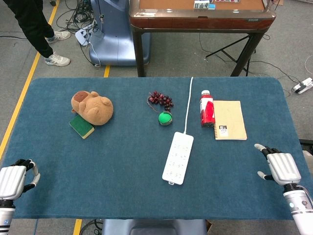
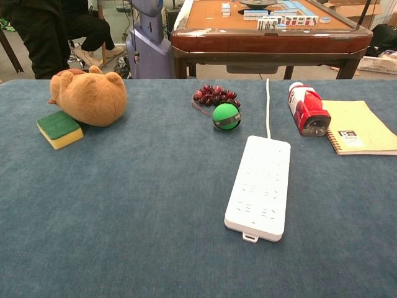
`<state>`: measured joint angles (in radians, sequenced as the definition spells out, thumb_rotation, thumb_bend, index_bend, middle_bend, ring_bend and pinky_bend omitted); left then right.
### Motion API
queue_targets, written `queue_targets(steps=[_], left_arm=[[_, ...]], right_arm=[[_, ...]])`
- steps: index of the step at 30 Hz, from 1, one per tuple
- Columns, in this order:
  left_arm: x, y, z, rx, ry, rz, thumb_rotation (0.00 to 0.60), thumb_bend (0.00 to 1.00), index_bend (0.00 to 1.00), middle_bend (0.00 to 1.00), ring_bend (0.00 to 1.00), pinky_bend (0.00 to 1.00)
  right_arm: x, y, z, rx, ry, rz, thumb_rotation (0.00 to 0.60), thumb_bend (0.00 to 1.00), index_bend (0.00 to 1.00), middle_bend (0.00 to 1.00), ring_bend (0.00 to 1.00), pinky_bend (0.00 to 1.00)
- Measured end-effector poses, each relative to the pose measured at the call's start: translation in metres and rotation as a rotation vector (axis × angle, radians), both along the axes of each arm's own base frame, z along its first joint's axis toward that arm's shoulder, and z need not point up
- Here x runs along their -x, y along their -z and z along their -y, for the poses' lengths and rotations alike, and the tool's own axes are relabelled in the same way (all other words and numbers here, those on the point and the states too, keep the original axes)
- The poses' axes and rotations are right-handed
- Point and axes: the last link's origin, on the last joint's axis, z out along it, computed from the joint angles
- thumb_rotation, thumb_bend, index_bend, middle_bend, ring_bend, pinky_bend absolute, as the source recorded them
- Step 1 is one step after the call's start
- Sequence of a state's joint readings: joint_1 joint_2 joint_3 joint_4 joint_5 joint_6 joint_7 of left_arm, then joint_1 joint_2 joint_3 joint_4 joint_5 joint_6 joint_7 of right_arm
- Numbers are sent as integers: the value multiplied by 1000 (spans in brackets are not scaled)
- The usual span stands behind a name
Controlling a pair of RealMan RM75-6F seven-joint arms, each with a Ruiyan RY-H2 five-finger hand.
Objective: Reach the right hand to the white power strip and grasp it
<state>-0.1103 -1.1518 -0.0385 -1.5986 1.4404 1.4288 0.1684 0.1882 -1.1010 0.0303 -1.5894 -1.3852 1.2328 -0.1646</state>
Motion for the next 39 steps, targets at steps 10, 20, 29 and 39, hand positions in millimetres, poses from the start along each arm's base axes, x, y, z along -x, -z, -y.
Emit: queue_targets(steps=[10,20,29,39], left_arm=[[1,-1,1,7,-1,5,600,397,470,500,384,585],[2,-5,1,-24,3,10,600,397,469,500,385,585],[7,-10,1,-45,-14,17,600,397,471,500,385,585],[8,-14,2,-58,-12,28,600,397,475,500,385,585]], right_arm=[[-10,11,4,-8,-76,20,600,37,204,385,415,614],[-59,26,41,-18,-325,4,600,222,204,748,916,985],[-110,49,75,-94,-459,-71,600,630,259,1000,1000,1000],[-142,101,114,-208,-434,-98,600,683,261,1000,1000,1000]])
